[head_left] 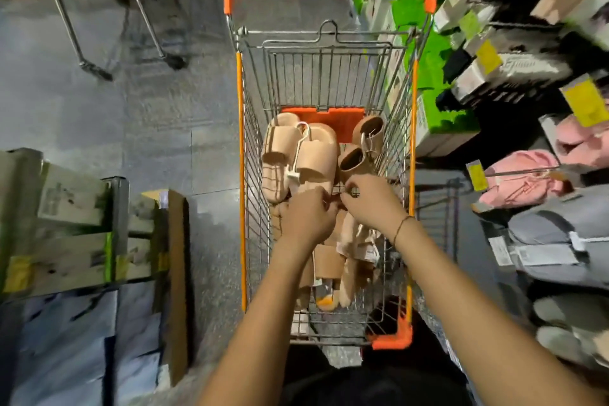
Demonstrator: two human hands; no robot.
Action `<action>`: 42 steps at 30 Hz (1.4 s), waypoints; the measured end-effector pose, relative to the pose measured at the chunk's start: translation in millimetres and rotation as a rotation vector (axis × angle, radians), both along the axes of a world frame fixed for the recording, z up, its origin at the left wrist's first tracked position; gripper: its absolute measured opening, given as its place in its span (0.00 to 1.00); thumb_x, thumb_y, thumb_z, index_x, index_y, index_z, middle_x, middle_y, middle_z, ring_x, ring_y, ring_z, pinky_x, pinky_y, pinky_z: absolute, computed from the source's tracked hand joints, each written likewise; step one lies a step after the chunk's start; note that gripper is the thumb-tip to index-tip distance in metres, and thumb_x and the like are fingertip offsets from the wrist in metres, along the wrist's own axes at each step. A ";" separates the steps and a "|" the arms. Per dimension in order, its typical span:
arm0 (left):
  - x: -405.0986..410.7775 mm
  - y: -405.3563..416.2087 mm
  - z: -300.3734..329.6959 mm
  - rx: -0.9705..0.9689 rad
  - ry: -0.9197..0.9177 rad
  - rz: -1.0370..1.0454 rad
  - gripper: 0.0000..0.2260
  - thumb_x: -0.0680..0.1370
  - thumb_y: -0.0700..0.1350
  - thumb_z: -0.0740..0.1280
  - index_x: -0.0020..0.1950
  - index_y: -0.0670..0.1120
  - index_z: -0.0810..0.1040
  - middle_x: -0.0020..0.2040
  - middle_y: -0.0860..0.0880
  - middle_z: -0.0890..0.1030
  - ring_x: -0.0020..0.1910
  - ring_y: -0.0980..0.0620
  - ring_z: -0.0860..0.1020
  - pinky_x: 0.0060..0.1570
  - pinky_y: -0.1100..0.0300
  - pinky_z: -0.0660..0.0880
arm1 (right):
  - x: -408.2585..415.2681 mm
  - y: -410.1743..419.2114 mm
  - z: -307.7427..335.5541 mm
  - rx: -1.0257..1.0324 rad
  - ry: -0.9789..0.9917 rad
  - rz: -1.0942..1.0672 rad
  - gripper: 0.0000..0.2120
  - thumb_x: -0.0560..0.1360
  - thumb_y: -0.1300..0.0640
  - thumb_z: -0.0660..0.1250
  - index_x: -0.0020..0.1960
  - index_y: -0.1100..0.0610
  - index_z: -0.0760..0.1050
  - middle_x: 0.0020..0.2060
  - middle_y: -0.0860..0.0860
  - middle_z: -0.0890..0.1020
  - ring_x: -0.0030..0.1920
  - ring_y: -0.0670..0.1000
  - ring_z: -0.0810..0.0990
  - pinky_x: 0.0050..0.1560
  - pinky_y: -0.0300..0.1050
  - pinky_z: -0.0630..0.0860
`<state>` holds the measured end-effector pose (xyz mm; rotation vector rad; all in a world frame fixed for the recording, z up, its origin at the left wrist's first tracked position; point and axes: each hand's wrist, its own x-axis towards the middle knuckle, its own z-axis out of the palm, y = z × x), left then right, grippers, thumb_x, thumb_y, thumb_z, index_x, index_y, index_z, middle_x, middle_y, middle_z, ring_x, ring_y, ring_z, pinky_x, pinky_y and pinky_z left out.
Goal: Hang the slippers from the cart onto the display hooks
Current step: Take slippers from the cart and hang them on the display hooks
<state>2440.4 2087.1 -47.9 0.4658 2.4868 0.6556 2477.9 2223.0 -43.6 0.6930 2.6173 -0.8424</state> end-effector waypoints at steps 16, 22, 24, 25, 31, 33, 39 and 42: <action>-232.5 120.8 -114.5 -0.168 0.007 0.227 0.18 0.80 0.50 0.64 0.68 0.43 0.72 0.63 0.41 0.77 0.60 0.38 0.77 0.56 0.46 0.74 | -165.8 97.7 -150.5 -0.238 -0.228 0.158 0.23 0.77 0.47 0.63 0.70 0.44 0.65 0.67 0.50 0.72 0.67 0.60 0.70 0.68 0.62 0.68; -343.9 139.8 -189.4 -0.137 0.230 0.124 0.21 0.82 0.49 0.58 0.72 0.42 0.66 0.71 0.38 0.71 0.69 0.31 0.67 0.69 0.38 0.63 | -188.6 80.3 -214.6 -0.234 -0.075 -0.070 0.45 0.77 0.44 0.66 0.78 0.36 0.35 0.55 0.55 0.81 0.49 0.58 0.81 0.48 0.53 0.79; -362.8 152.2 -196.5 -0.097 0.196 0.120 0.21 0.82 0.50 0.60 0.75 0.46 0.65 0.73 0.41 0.69 0.72 0.32 0.64 0.71 0.36 0.58 | -209.4 77.0 -222.9 -0.256 0.030 -0.211 0.39 0.77 0.40 0.63 0.78 0.37 0.41 0.64 0.56 0.76 0.60 0.60 0.76 0.59 0.60 0.76; -371.5 158.8 -200.1 -0.083 0.187 0.121 0.22 0.82 0.50 0.61 0.75 0.47 0.65 0.73 0.43 0.69 0.72 0.34 0.64 0.71 0.36 0.57 | -222.1 77.6 -226.2 -0.219 0.075 -0.257 0.36 0.76 0.38 0.62 0.78 0.40 0.48 0.69 0.56 0.71 0.65 0.60 0.72 0.64 0.61 0.72; -423.3 198.5 -212.6 -0.181 0.236 0.145 0.22 0.80 0.47 0.61 0.73 0.43 0.67 0.73 0.40 0.69 0.74 0.35 0.63 0.72 0.37 0.57 | -304.5 101.5 -236.0 -0.198 0.266 -0.432 0.22 0.73 0.54 0.68 0.61 0.50 0.60 0.55 0.55 0.75 0.53 0.59 0.77 0.53 0.59 0.78; -434.0 208.3 -214.5 -0.227 0.340 0.139 0.18 0.80 0.46 0.61 0.69 0.42 0.71 0.68 0.39 0.74 0.71 0.36 0.68 0.71 0.40 0.62 | -325.7 114.1 -247.7 -0.166 0.247 -0.447 0.29 0.72 0.59 0.68 0.67 0.49 0.56 0.57 0.57 0.79 0.54 0.61 0.80 0.52 0.59 0.80; -469.2 219.6 -226.8 -0.186 0.420 0.192 0.18 0.81 0.53 0.61 0.64 0.43 0.76 0.63 0.42 0.80 0.66 0.40 0.75 0.66 0.46 0.67 | -336.2 138.9 -274.0 -0.138 0.318 -0.429 0.31 0.76 0.60 0.66 0.73 0.48 0.55 0.61 0.56 0.78 0.57 0.60 0.80 0.56 0.58 0.79; -467.8 227.8 -219.1 -0.172 0.462 0.133 0.15 0.82 0.50 0.61 0.62 0.43 0.76 0.62 0.41 0.80 0.63 0.40 0.77 0.65 0.47 0.68 | -332.7 144.9 -273.9 -0.188 0.366 -0.456 0.27 0.77 0.59 0.64 0.71 0.47 0.55 0.62 0.54 0.78 0.56 0.58 0.80 0.55 0.58 0.79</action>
